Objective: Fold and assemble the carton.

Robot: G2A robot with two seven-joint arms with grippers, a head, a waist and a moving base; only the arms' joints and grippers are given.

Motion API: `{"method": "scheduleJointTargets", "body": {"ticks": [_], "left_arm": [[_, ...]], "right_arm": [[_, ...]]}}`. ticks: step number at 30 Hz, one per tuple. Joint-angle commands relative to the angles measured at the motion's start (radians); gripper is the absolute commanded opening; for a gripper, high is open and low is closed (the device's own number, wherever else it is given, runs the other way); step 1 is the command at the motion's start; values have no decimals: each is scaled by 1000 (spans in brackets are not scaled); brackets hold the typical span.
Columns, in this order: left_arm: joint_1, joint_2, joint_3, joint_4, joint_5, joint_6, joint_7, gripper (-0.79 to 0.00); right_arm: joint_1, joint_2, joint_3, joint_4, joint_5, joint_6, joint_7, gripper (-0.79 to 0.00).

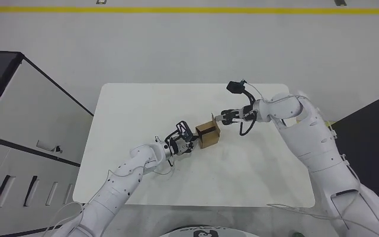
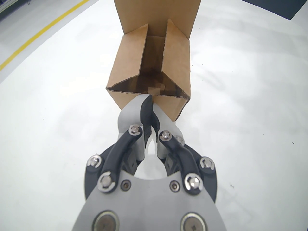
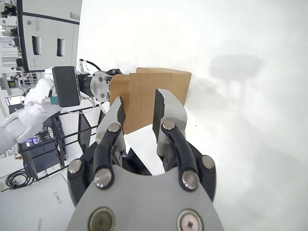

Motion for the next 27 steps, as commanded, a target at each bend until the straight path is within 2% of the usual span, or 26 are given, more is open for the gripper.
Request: {"method": "scheduleJointTargets", "body": {"ticks": [1,4,8,13,15,22,27], "left_arm": [[0,0,0,0,0,0,0,-785],[0,0,0,0,0,0,0,-785],[0,0,0,0,0,0,0,-785],[0,0,0,0,0,0,0,-785],[0,0,0,0,0,0,0,-785],[0,0,0,0,0,0,0,-785],[0,0,0,0,0,0,0,-785]], "right_arm": [[8,-1,-10,-6,-10,4,6,-486],[18,-3,-19,-9,-9,5,8,-437],[25,-4,-22,-3,6,-4,13,-459],[41,-7,-42,10,-7,0,25,-646],[49,-8,-52,11,-17,1,32,-677],[75,-13,-90,1,-70,20,60,-708],[104,-20,-131,-10,-119,41,88,-662]]}}
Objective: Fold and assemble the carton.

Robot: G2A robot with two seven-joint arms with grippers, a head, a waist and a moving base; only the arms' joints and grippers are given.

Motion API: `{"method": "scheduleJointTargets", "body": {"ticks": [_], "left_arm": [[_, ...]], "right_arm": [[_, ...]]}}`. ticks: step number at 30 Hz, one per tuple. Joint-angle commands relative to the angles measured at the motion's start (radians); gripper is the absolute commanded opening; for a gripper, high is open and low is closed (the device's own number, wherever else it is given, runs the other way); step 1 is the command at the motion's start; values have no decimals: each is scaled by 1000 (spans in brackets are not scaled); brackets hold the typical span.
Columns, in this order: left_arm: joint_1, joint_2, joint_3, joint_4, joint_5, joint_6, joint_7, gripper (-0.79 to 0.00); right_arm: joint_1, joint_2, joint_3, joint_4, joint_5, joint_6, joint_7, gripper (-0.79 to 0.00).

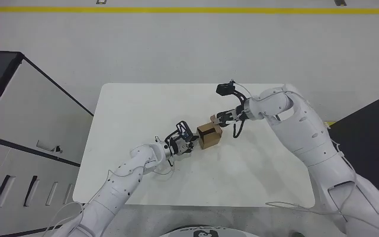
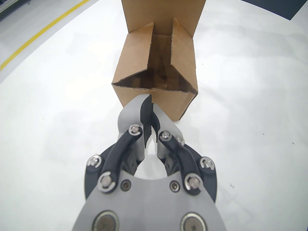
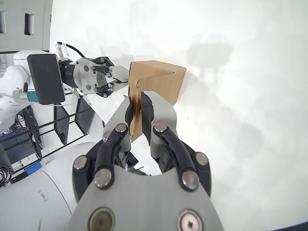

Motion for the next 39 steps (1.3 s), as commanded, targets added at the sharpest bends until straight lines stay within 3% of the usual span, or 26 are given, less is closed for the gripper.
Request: {"method": "scheduleJointTargets", "body": {"ticks": [1,6,11,23,27,39], "left_arm": [[0,0,0,0,0,0,0,-785],[0,0,0,0,0,0,0,-785],[0,0,0,0,0,0,0,-785],[0,0,0,0,0,0,0,-785],[0,0,0,0,0,0,0,-785],[0,0,0,0,0,0,0,-785]], "right_arm": [[13,-4,-17,-4,-17,10,12,-656],[50,-16,-69,-16,-67,36,38,-671],[81,-29,-114,-26,-111,69,58,-785],[129,-57,-185,-7,-145,104,101,-748],[133,-62,-193,-3,-146,105,103,-785],[166,-89,-256,11,-205,126,110,-785]]}}
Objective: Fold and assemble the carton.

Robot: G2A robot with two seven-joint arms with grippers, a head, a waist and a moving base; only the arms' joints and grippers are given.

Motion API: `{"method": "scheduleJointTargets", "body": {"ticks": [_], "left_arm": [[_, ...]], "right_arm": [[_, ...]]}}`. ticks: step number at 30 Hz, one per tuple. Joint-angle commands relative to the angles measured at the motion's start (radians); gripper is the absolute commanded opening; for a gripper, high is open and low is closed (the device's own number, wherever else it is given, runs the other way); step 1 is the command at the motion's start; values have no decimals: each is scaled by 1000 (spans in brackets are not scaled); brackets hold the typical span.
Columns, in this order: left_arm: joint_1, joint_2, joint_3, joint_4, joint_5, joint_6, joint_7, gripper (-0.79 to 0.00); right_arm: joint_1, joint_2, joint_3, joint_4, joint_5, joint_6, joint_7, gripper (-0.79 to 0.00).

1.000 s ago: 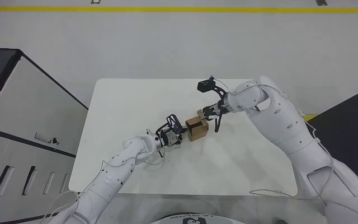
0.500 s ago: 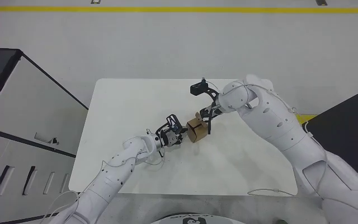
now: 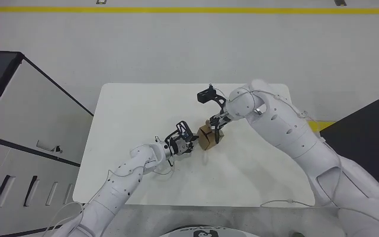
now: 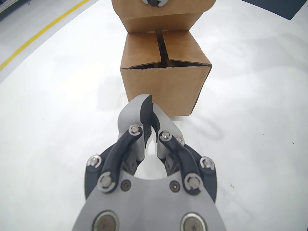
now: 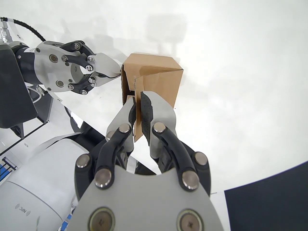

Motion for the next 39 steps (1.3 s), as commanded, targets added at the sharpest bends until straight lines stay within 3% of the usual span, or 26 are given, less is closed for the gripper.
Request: {"method": "scheduleJointTargets", "body": {"ticks": [1,21,34,39], "left_arm": [[0,0,0,0,0,0,0,-785],[0,0,0,0,0,0,0,-785],[0,0,0,0,0,0,0,-785],[0,0,0,0,0,0,0,-785]], "right_arm": [[5,-5,-12,1,-11,6,0,-785],[59,-73,-106,66,-59,41,-5,-785],[66,-93,-104,92,-66,31,-7,-742],[64,-96,-100,93,-74,24,-5,-686]]}}
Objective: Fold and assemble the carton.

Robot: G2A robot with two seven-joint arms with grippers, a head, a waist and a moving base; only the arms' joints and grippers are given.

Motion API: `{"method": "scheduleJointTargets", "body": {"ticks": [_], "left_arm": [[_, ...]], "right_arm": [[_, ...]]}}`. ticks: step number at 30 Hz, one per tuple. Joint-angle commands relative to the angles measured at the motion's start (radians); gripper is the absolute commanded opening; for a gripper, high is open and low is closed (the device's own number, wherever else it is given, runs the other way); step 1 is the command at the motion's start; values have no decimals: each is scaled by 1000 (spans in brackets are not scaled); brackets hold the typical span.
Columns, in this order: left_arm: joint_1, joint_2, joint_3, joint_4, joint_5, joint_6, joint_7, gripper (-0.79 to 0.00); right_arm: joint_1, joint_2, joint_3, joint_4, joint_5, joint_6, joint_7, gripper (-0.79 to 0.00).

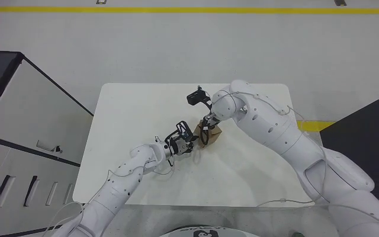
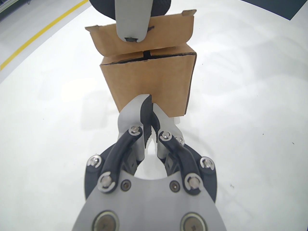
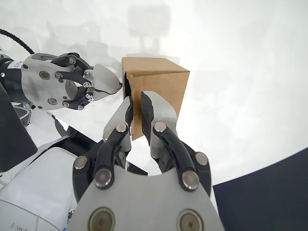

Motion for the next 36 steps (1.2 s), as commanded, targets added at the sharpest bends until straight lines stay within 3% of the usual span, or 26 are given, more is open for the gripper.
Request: {"method": "scheduleJointTargets", "body": {"ticks": [1,9,17,36], "left_arm": [[0,0,0,0,0,0,0,-785],[0,0,0,0,0,0,0,-785],[0,0,0,0,0,0,0,-785],[0,0,0,0,0,0,0,-785]], "right_arm": [[-1,-1,1,-2,-5,0,3,-686],[-6,-5,6,-6,-25,-5,10,-751],[-8,-13,6,1,-39,-14,16,-708],[-12,-33,13,36,-47,-43,10,-742]]}}
